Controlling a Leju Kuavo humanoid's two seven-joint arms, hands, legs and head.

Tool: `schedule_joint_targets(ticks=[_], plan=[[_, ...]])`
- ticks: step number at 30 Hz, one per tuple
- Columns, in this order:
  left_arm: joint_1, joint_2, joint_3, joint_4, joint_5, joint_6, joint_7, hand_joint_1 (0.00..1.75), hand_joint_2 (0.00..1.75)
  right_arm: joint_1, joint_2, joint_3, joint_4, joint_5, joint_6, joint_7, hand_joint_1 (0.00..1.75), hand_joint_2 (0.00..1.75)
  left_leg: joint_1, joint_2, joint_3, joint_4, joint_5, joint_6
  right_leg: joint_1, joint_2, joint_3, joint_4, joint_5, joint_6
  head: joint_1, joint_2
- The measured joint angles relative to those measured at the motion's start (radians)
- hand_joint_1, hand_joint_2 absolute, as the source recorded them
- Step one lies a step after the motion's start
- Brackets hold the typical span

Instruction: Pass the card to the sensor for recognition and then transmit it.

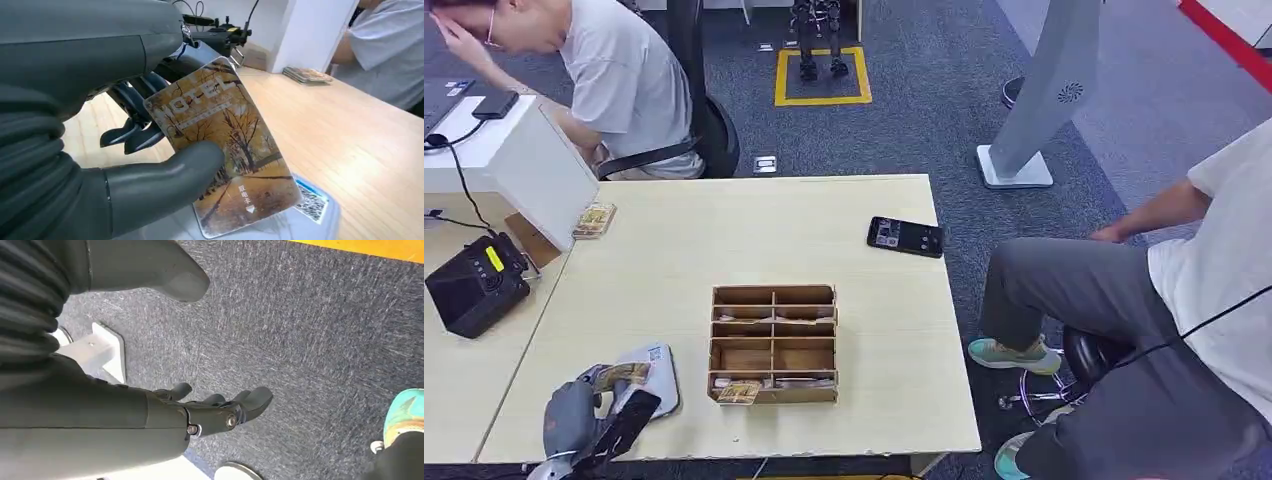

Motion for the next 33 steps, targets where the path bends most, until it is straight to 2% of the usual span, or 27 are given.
schedule_joint_targets(ticks=[6, 15, 20, 23, 24, 25, 28, 30, 31, 33], plan=[[-0.019, -0.006, 0.035, 0.050, -0.048, 0.024, -0.001, 1.75, 1.75, 0.000, 0.000, 0.003, 0.000, 0.000, 0.001, -0.004, 0.00, 1.75, 0.000, 0.000, 0.001, 0.000, 0.000, 0.000, 0.000, -0.001, 0.002, 0.000, 0.000, 0.000, 0.000, 0.000], [-0.023, -0.008, 0.068, 0.100, -0.063, 0.032, -0.001, 1.75, 1.75, 0.000, 0.000, 0.004, 0.000, 0.000, 0.003, -0.006, 0.00, 1.75, 0.000, -0.005, 0.002, -0.001, 0.002, -0.002, 0.000, -0.004, 0.003, 0.000, 0.000, 0.000, 0.000, 0.000], [-0.017, -0.021, 0.087, 0.122, -0.064, 0.038, -0.040, 1.75, 1.75, -0.001, 0.000, 0.004, 0.000, 0.000, 0.003, -0.004, 0.00, 1.75, 0.000, -0.007, 0.002, -0.001, 0.003, -0.001, 0.000, -0.007, 0.004, 0.000, 0.000, 0.000, 0.000, 0.000], [-0.015, -0.036, 0.091, 0.122, -0.022, 0.021, -0.078, 1.75, 1.75, 0.000, 0.000, 0.004, 0.000, 0.000, 0.002, -0.006, 0.00, 1.75, 0.000, -0.007, 0.002, -0.001, 0.003, -0.001, -0.001, -0.007, 0.004, 0.000, 0.000, 0.000, 0.000, 0.000], [-0.013, -0.045, 0.091, 0.116, 0.025, -0.012, -0.096, 1.75, 1.75, 0.000, 0.000, 0.004, 0.000, 0.000, 0.001, -0.006, 0.00, 1.75, -0.001, -0.007, 0.002, -0.001, 0.003, -0.001, -0.001, -0.007, 0.004, 0.000, 0.000, 0.000, 0.000, 0.000], [-0.008, -0.054, 0.092, 0.091, 0.122, -0.083, -0.120, 1.75, 1.75, 0.000, 0.000, 0.004, 0.000, 0.000, 0.000, -0.006, 0.00, 1.75, -0.001, -0.008, 0.002, -0.001, 0.003, -0.001, -0.001, -0.007, 0.004, 0.000, 0.000, 0.000, 0.000, 0.000], [0.014, -0.083, 0.096, -0.009, 0.455, -0.289, -0.162, 1.75, 1.75, 0.000, 0.000, 0.004, 0.000, 0.000, -0.007, -0.006, 0.00, 1.75, 0.000, -0.007, 0.002, 0.000, 0.003, -0.001, 0.000, -0.006, 0.003, 0.000, 0.000, 0.000, 0.000, 0.000], [0.040, -0.097, 0.094, -0.097, 0.679, -0.366, -0.162, 1.75, 1.75, 0.000, 0.000, 0.004, 0.000, 0.000, -0.010, -0.005, 0.00, 1.75, 0.000, -0.007, 0.000, 0.000, 0.003, -0.001, 0.000, -0.006, -0.001, 0.000, 0.000, 0.000, 0.000, 0.000], [0.046, -0.101, 0.087, -0.145, 0.772, -0.370, -0.161, 1.75, 1.75, 0.000, 0.000, 0.005, 0.000, 0.000, -0.011, -0.003, 0.00, 1.75, 0.000, -0.007, -0.002, 0.000, 0.004, -0.002, 0.001, -0.005, -0.002, 0.000, 0.001, -0.001, 0.001, 0.000], [0.030, -0.090, 0.082, -0.224, 0.876, -0.352, -0.160, 1.75, 1.75, 0.000, 0.000, 0.007, 0.000, 0.000, -0.013, -0.003, 0.00, 1.75, 0.000, -0.007, -0.004, 0.000, 0.005, -0.002, 0.001, -0.006, -0.003, 0.000, 0.002, -0.002, 0.000, 0.000]])
